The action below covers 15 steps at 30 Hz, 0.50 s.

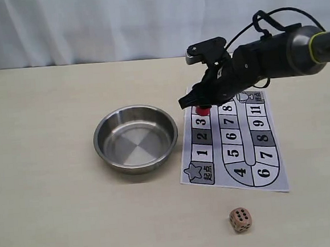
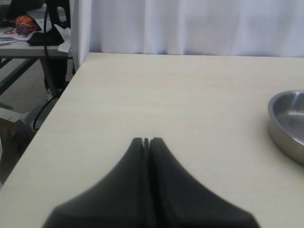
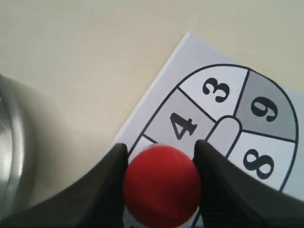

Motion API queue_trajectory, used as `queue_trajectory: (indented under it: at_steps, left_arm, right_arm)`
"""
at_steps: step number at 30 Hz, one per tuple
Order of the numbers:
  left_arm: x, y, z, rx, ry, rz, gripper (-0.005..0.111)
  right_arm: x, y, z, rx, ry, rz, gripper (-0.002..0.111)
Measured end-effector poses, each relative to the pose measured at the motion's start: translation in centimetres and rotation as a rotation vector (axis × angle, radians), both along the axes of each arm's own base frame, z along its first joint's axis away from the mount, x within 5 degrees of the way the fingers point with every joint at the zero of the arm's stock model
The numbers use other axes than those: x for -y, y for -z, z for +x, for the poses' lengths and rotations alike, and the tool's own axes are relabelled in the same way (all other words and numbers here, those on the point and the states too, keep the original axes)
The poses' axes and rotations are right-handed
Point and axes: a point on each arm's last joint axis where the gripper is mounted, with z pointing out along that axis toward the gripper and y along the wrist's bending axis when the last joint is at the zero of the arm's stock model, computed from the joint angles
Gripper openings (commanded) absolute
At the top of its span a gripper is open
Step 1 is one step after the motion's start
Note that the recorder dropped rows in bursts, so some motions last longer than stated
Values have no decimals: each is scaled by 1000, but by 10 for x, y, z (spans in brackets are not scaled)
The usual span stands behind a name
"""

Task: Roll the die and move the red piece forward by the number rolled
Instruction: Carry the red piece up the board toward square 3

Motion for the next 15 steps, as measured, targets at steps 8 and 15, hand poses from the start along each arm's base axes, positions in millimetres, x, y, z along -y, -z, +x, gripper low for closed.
queue_trajectory:
  at_steps: [8,15]
  left_arm:
    - [0,0,0,0,0,0,0]
    - [0,0,0,0,0,0,0]
  right_arm:
    - [-1,29,4,-41,4,-11,4]
    - [2,12,7,19,11,9,4]
